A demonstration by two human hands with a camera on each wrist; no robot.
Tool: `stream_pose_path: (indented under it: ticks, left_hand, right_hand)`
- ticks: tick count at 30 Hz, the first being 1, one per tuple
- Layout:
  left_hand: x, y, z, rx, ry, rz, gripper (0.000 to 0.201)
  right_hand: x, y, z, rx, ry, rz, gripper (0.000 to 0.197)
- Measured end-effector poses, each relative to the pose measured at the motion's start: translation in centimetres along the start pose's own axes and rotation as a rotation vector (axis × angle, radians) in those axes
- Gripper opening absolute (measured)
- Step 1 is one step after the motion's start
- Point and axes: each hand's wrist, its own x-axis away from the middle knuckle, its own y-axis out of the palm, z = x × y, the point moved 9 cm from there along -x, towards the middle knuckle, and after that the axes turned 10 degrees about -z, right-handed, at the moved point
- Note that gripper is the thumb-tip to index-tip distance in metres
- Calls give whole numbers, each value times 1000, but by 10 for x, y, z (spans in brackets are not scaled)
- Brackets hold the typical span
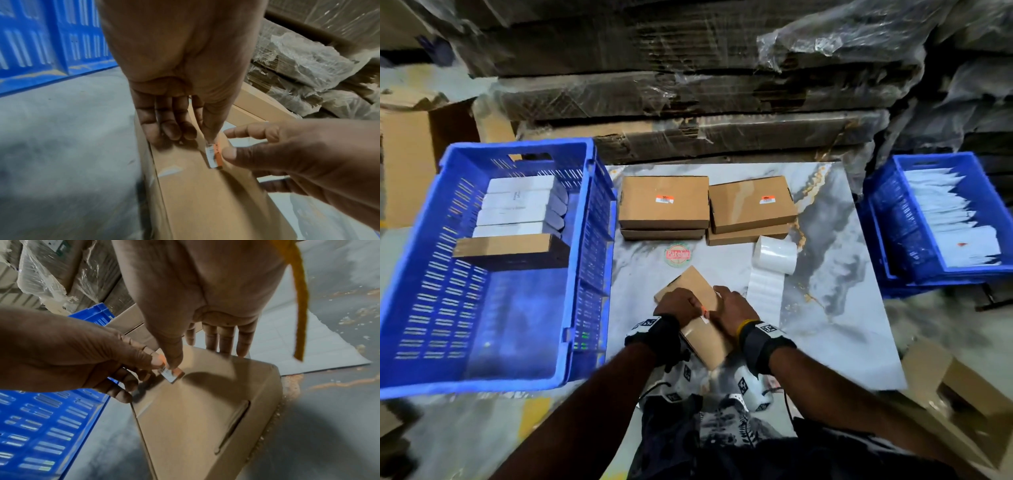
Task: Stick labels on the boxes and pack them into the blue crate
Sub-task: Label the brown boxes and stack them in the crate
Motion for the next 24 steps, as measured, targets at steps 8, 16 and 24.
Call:
stream_pose_path:
  ticks: [8,16,24]
  left_hand:
    - [-6,1,-9,-9,-10,24,5]
    - [-1,6,-8,-73,-26,101,21]
    - [-8,-10,-21,81,-63,176,38]
  right_hand:
    - [-7,7,2,117,108,59,62]
    - [-2,4,14,104,161,76,67]
    - [1,4,15,157,148,44,63]
